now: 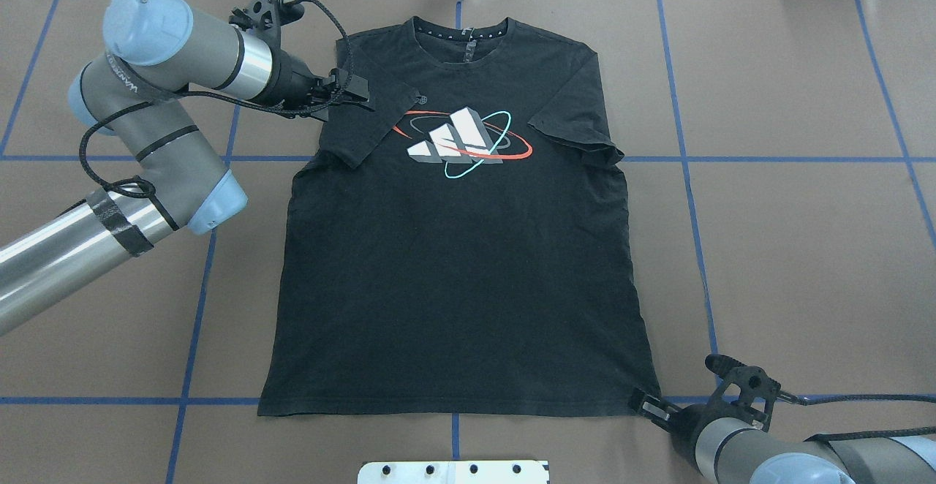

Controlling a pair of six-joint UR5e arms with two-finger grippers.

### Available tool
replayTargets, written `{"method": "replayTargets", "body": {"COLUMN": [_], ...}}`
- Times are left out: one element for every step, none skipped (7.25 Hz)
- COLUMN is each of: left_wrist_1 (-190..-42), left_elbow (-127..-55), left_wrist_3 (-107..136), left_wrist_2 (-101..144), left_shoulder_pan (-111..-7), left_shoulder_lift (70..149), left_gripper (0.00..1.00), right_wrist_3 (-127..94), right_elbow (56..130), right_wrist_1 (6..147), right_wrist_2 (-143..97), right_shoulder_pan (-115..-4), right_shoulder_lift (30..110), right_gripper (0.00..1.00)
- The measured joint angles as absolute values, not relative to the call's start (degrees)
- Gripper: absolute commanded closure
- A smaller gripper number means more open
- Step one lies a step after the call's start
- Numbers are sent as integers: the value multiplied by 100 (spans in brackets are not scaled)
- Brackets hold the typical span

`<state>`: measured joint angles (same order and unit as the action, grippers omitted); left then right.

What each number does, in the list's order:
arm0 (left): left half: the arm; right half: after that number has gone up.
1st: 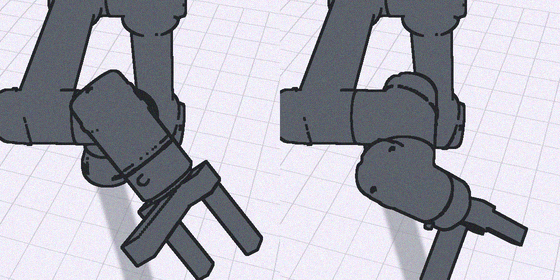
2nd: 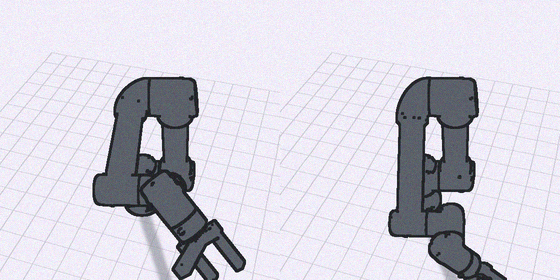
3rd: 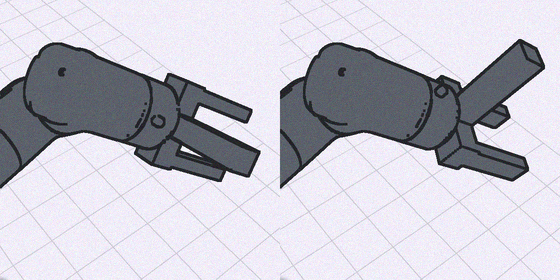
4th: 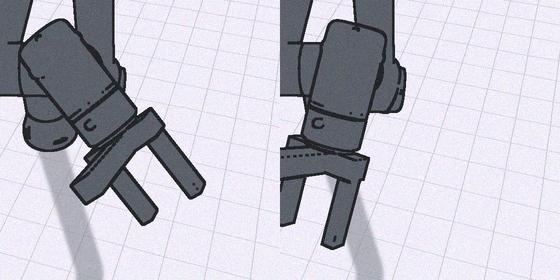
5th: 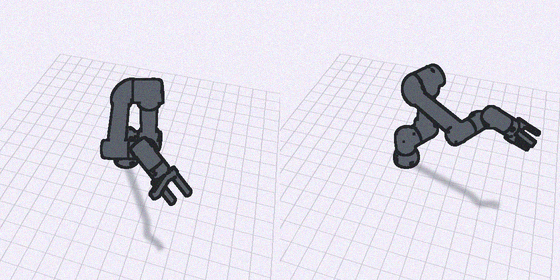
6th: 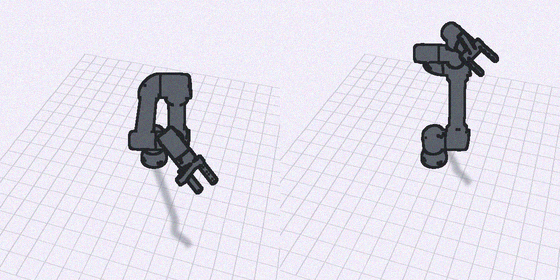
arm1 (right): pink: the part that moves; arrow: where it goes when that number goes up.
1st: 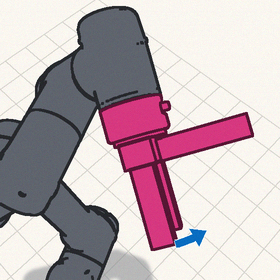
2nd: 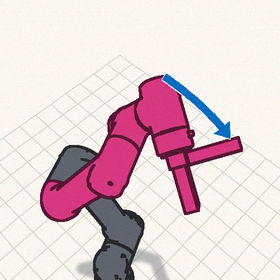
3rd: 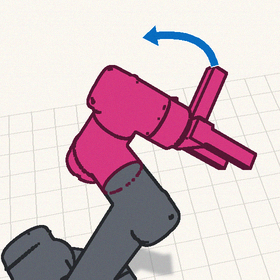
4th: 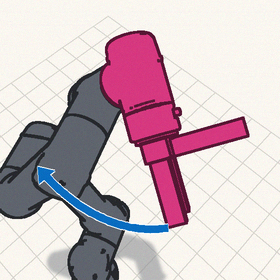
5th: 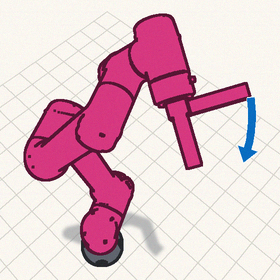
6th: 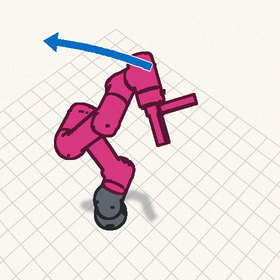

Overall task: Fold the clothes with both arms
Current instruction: 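Move the left gripper to the hem corner nearest the robot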

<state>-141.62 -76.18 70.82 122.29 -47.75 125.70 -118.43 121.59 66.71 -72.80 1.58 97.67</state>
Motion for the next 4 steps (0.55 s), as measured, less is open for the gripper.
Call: {"method": "replayTargets", "body": {"left_wrist_1": [-14165, -14167, -14166, -14135], "left_elbow": [-7596, -7589, -7608, -7678], "left_wrist_3": [7076, 7074, 7091, 7302], "left_wrist_2": [12227, 12228, 12247, 12328], "left_shoulder_pan": [-4775, -4778, -4787, -4793], "left_shoulder_lift": [12569, 12569, 12570, 12573], "left_gripper": [0, 0, 0, 1], "right_wrist_3": [-11841, -11840, -11839, -11837], "right_elbow": [12162, 12173, 12200, 12282], "right_wrist_1": [6671, 6671, 6671, 6671], "right_wrist_2": [-7278, -7280, -7286, -7293], "right_shoulder_pan": [157, 150, 138, 122], "right_shoulder_lift": [9756, 9754, 9764, 9829], "right_gripper": [100, 100, 100, 100]}}
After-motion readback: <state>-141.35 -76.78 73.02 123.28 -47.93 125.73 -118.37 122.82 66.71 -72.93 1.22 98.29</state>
